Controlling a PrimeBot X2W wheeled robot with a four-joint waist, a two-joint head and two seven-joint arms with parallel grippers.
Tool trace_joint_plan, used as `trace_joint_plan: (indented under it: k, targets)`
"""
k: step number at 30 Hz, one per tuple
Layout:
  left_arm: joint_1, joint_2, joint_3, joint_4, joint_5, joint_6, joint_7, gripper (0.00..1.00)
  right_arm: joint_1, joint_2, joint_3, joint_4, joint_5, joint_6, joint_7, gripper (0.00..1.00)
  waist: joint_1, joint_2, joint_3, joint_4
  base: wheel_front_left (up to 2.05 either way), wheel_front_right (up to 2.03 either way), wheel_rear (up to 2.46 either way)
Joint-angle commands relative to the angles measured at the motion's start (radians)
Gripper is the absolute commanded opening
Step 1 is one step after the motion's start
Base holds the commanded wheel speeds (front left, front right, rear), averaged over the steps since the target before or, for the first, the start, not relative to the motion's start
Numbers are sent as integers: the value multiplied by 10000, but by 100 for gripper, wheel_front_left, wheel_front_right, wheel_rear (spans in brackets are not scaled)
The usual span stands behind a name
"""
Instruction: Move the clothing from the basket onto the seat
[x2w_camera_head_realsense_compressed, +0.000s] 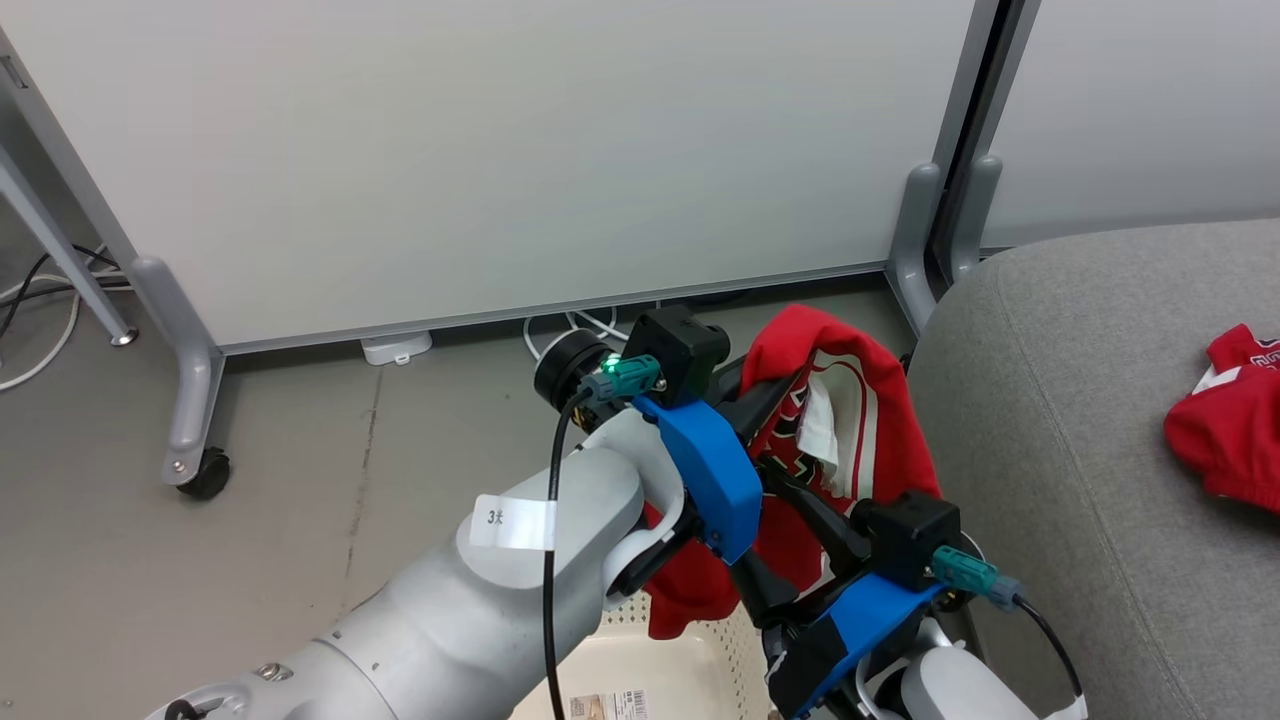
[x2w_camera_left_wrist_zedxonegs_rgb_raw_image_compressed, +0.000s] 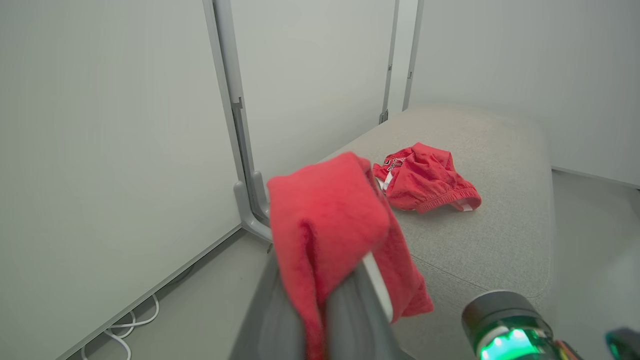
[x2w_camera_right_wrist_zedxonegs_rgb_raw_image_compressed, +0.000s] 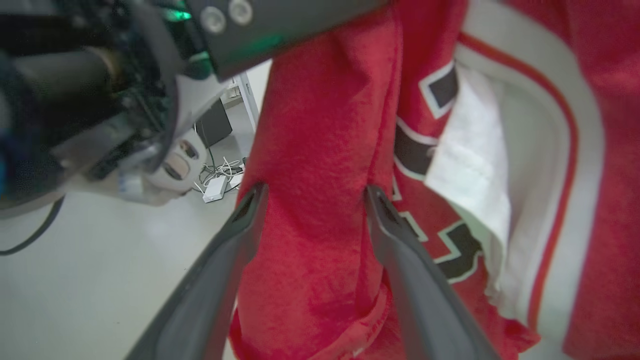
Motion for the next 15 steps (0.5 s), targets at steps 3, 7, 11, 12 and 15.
trace_joint_plan:
  k: [3,7,11,12,15]
  targets:
    - [111,-5,-32,82,-66,-13,-49,0,-68,-17,126,-111,124,5,42,100,0,-1,-14,-36,0,0,0]
    - [136,-5,-4,128,-82,-13,-49,0,77,-17,280,-277,266,3,158,100,0,-1,-25,-82,0,0,0]
    - [154,-5,19,149,-87,-13,-50,0,186,-17,306,-359,265,5,253,100,0,-1,-30,-117,0,0,0]
    - [158,-4,19,148,-91,-13,-50,0,192,-18,212,-326,106,3,228,100,0,-1,-27,-123,0,0,0]
    - [176,-4,4,106,-93,-13,-50,0,179,-17,10,-234,-8,5,197,100,0,-1,-13,-126,0,0,0]
